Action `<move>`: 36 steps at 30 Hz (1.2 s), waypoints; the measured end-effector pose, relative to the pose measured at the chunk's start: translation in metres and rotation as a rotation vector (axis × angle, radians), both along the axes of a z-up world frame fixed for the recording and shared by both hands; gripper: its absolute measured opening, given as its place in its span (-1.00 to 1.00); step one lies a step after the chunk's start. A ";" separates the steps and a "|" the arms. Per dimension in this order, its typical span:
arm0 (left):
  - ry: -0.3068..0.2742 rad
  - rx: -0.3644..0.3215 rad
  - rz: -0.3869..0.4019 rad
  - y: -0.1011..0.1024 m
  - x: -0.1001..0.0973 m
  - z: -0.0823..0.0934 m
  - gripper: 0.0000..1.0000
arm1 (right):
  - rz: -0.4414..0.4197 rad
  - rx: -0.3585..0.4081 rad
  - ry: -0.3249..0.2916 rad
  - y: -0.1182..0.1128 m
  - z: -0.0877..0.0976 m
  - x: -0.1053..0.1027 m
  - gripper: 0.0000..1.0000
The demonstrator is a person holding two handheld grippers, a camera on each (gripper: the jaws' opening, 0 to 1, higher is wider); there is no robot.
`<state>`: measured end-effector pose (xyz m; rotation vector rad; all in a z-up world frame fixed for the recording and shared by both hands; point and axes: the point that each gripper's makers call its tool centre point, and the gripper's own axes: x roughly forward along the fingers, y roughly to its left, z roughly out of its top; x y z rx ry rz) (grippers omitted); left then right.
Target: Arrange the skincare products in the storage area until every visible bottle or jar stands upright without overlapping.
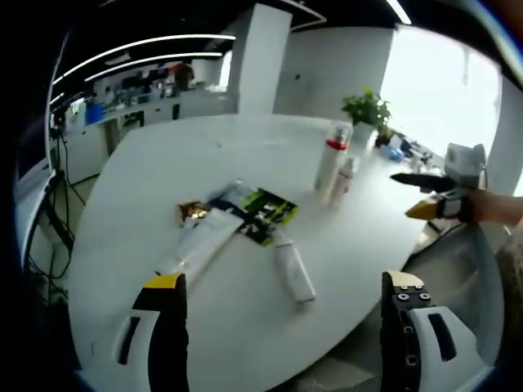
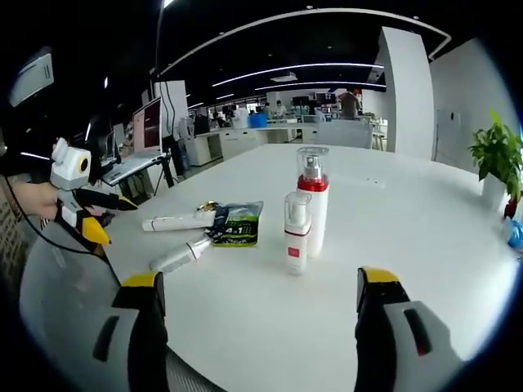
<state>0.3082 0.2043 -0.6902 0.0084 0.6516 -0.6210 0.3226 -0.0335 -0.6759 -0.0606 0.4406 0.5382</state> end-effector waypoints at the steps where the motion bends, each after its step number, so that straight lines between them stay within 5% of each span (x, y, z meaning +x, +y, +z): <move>1: 0.003 0.005 -0.005 0.001 0.002 -0.001 0.94 | -0.001 0.000 -0.001 0.000 0.000 0.000 0.95; 26: 0.124 0.237 -0.157 0.017 0.047 -0.033 0.90 | -0.013 -0.035 0.000 -0.006 -0.004 0.001 0.91; 36: 0.156 0.317 -0.199 0.021 0.083 -0.046 0.74 | -0.021 -0.035 0.011 -0.008 -0.006 0.002 0.89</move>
